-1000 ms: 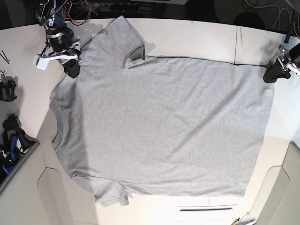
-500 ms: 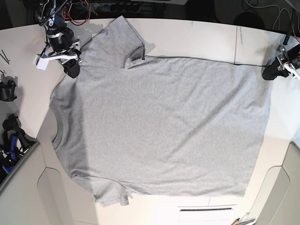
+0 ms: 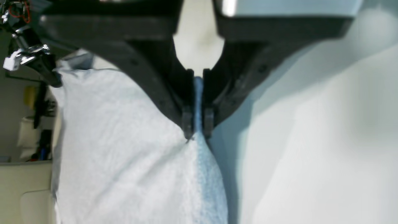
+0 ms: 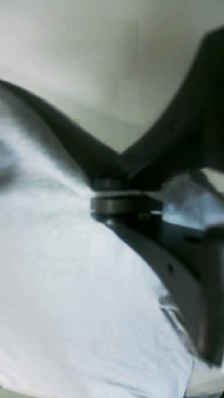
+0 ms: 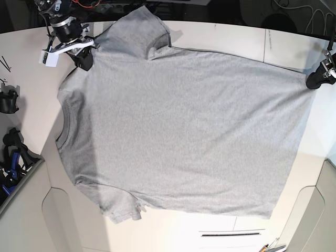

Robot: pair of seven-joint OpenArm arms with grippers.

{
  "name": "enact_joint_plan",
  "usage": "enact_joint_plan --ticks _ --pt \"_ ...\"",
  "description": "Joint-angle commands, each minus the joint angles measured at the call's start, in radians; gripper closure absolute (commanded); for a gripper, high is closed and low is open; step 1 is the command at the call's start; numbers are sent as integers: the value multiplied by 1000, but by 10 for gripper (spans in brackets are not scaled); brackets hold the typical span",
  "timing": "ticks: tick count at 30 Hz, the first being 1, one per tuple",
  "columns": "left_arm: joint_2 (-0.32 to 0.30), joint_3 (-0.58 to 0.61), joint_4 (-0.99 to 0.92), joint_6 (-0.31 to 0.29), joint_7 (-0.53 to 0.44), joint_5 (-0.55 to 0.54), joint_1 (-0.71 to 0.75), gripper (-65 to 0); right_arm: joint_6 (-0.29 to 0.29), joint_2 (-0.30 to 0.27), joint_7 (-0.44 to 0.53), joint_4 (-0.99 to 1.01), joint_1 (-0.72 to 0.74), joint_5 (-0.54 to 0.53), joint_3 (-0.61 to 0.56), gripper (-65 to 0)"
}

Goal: Fold the T-shirt properly
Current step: 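Lift the held edge with both grippers and drag the shirt toward the robot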

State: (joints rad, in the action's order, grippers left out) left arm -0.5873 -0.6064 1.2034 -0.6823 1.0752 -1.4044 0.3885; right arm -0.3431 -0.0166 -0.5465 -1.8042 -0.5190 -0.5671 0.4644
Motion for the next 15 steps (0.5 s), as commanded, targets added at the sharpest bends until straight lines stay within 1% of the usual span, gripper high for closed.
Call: enact_joint_plan --ticks 1,4,10,15 --pt "-29 -19 13 -16 6 -38 14 0 -9 -5 13 -33 -23 -12 7 0" --pt "-31 -54 13 -16 29 -78 59 0 -9 -5 -6 -84 -71 -12 21 0" --pt "-30 -125 13 -16 64 -79 164 0 -10 -5 -21 -178 -170 -13 68 0" --pt "-28 -135 14 -16 74 -79 211 0 -9 -5 -31 -231 -234 -12 95 0"
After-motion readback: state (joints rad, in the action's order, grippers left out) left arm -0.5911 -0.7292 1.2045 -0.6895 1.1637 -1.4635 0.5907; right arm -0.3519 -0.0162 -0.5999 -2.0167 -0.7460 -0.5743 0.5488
